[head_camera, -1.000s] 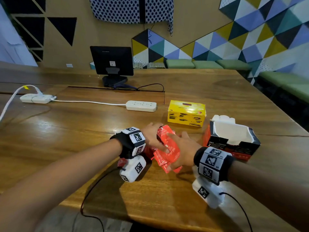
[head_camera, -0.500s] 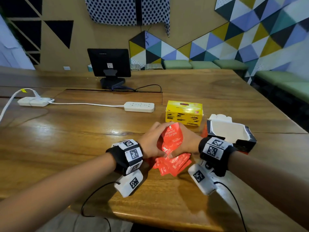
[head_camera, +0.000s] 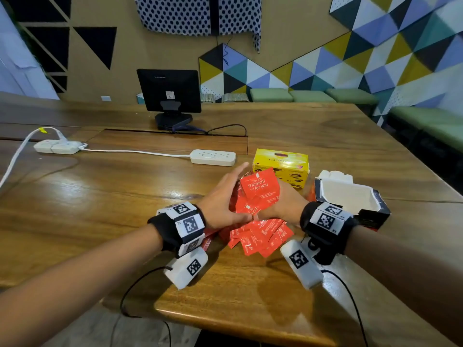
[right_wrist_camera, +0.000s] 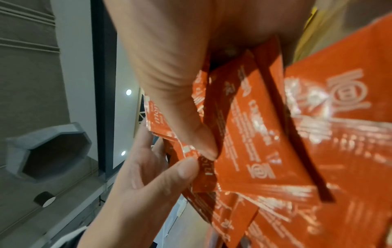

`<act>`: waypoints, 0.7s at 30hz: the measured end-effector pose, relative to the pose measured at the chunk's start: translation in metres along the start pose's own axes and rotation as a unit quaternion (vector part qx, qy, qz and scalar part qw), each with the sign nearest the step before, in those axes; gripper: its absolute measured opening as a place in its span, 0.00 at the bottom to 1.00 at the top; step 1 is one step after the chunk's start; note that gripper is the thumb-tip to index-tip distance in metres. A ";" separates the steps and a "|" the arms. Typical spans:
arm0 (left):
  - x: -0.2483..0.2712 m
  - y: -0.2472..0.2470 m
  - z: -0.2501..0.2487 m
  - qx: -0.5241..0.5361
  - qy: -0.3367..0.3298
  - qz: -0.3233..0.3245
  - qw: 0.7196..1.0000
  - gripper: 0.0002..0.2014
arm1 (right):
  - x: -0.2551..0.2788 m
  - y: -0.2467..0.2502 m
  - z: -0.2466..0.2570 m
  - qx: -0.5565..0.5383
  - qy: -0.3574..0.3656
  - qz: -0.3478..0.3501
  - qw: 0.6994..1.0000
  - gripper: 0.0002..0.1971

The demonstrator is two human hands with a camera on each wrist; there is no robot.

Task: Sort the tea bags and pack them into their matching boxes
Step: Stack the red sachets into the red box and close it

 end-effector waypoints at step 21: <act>0.035 0.036 0.033 -0.243 0.272 0.119 0.923 0.43 | -0.004 -0.023 -0.005 -0.155 -0.164 0.112 0.968 0.27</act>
Point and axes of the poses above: each hand's wrist, its own x-axis away from the middle knuckle, its own y-axis out of the back of the hand, z = x × y, the point moved 2 cm from there along -x, towards the middle knuckle, and after that the axes turned 15 degrees about x, right-handed, at the moved point
